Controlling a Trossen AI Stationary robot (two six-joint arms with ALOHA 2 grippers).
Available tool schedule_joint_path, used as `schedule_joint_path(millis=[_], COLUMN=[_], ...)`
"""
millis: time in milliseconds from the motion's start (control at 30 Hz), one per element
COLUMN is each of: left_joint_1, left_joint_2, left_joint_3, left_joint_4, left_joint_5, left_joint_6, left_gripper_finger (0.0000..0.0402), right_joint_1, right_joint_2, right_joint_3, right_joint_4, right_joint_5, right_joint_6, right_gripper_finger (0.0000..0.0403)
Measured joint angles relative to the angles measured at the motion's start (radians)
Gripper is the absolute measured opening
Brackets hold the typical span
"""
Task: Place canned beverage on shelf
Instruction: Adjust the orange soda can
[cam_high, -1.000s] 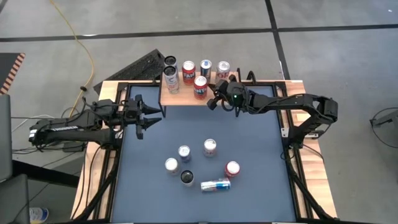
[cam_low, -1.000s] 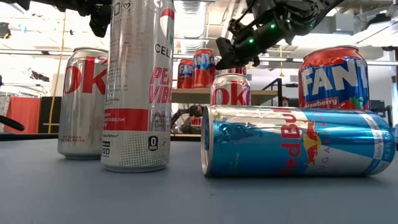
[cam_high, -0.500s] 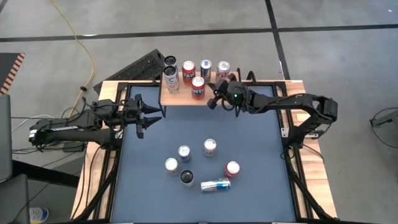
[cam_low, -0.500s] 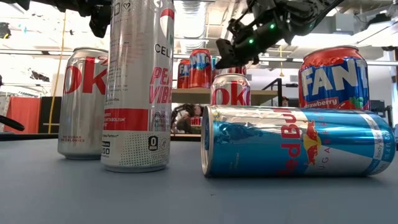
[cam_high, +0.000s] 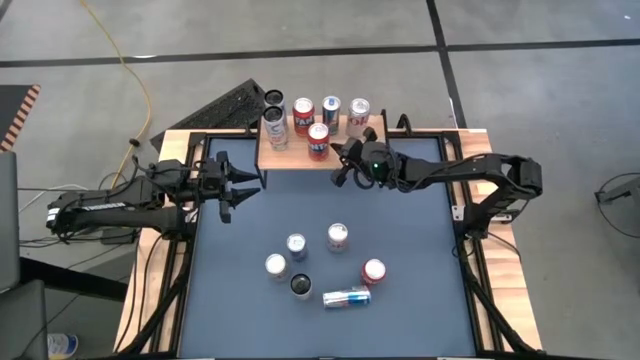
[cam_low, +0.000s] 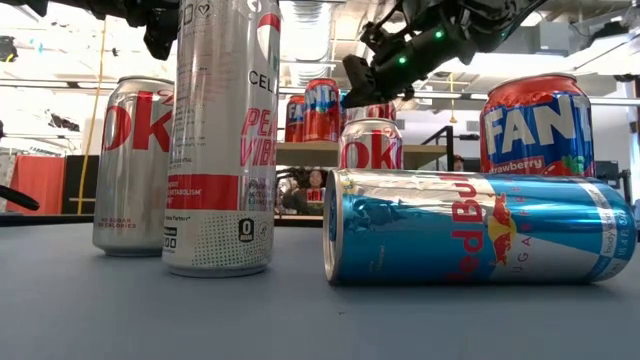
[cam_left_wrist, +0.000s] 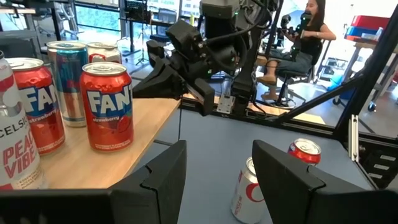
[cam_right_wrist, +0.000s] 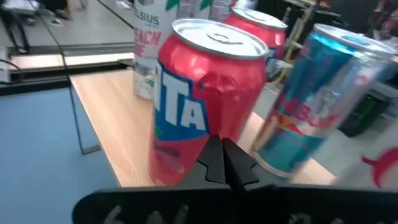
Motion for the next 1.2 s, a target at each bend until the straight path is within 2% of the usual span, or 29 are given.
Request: schedule_joint_path(millis=[67,567,667,800,967,1200], left_joint_1=[0.0,0.0,0.0,0.0,0.0,0.0], left_joint_2=[0.0,0.0,0.0,0.0,0.0,0.0], left_joint_3=[0.0,0.0,0.0,0.0,0.0,0.0], left_joint_4=[0.0,0.005,0.004,0.005,0.002,0.0], left_joint_5=[0.0,-0.026,-0.026,-0.026,-0.026,-0.026], left_joint_6=[0.0,-0.001,-0.001,-0.001,-0.002,0.002], left_gripper_finger=[0.0174,0.0174,0.0174,0.0174,0.0174,0.0174], right_joint_1=[-0.011,-0.086,-0.086,-0.085,-0.061,-0.006], right_joint_2=[0.001,0.066,0.067,0.062,0.044,0.039], right_joint_3=[0.0,-0.001,-0.001,-0.001,0.0,0.0], right_joint_4=[0.014,0.109,0.142,0.131,0.102,0.104], right_joint_5=[-0.047,-0.109,-0.154,-0.147,-0.056,-0.077], right_joint_6=[0.001,0.002,-0.009,-0.008,-0.001,-0.008], right_gripper_finger=[0.0,0.0,0.0,0.0,0.0,0.0])
